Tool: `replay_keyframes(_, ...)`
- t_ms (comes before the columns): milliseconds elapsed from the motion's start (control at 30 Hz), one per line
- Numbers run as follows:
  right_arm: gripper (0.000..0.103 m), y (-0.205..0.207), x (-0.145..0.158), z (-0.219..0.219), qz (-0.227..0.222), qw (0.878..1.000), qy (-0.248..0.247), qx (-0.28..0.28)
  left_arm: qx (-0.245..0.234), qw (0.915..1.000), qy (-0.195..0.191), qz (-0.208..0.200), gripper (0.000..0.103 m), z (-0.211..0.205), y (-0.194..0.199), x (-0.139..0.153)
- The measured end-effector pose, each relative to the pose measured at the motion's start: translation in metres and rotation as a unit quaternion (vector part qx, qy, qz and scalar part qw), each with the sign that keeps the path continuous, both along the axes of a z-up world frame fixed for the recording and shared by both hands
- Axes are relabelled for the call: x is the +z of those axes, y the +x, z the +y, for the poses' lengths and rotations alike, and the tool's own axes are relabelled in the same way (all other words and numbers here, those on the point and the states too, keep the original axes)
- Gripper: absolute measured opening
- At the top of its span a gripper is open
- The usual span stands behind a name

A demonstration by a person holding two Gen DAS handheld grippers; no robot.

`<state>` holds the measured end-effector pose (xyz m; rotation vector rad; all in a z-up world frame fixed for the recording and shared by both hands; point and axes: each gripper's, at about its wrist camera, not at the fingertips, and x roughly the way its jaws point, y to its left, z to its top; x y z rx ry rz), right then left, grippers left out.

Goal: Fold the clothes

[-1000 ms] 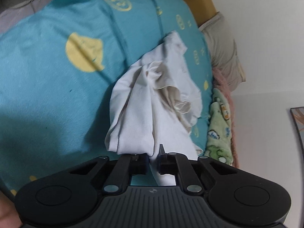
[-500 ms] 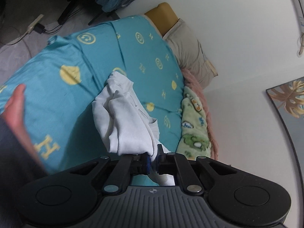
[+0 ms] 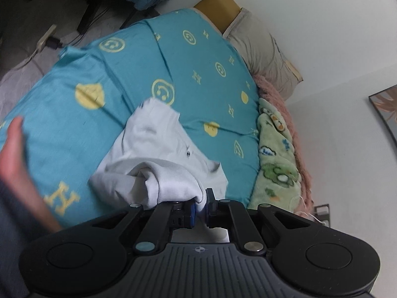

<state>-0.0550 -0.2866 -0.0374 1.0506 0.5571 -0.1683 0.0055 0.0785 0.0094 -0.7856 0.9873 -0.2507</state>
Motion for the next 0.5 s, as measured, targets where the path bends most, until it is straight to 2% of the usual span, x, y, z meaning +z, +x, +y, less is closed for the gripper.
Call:
replay_keyframes(167, 0.011, 0.073, -0.018, -0.015, 0.019, 1.000, -0.003, 0.007, -0.008, 0.9990, 0.044, -0.004, 0.008, -0.028, 0.073, -0.021)
replay_keyframes(233, 0.012, 0.099, -0.028, -0.020, 0.026, 1.000, -0.002, 0.009, -0.013, 0.9986, 0.051, -0.003, 0.008, -0.035, 0.098, -0.036)
replay_keyframes(333, 0.012, 0.128, -0.052, -0.028, 0.033, 0.999, -0.001, 0.013, -0.020, 0.9988, 0.041, -0.020, 0.009, -0.041, 0.129, -0.064)
replay_keyframes(500, 0.013, 0.162, -0.081, -0.033, 0.038, 0.998, -0.014, 0.043, -0.018, 0.9984, 0.033, -0.042, 0.010, -0.040, 0.149, -0.107)
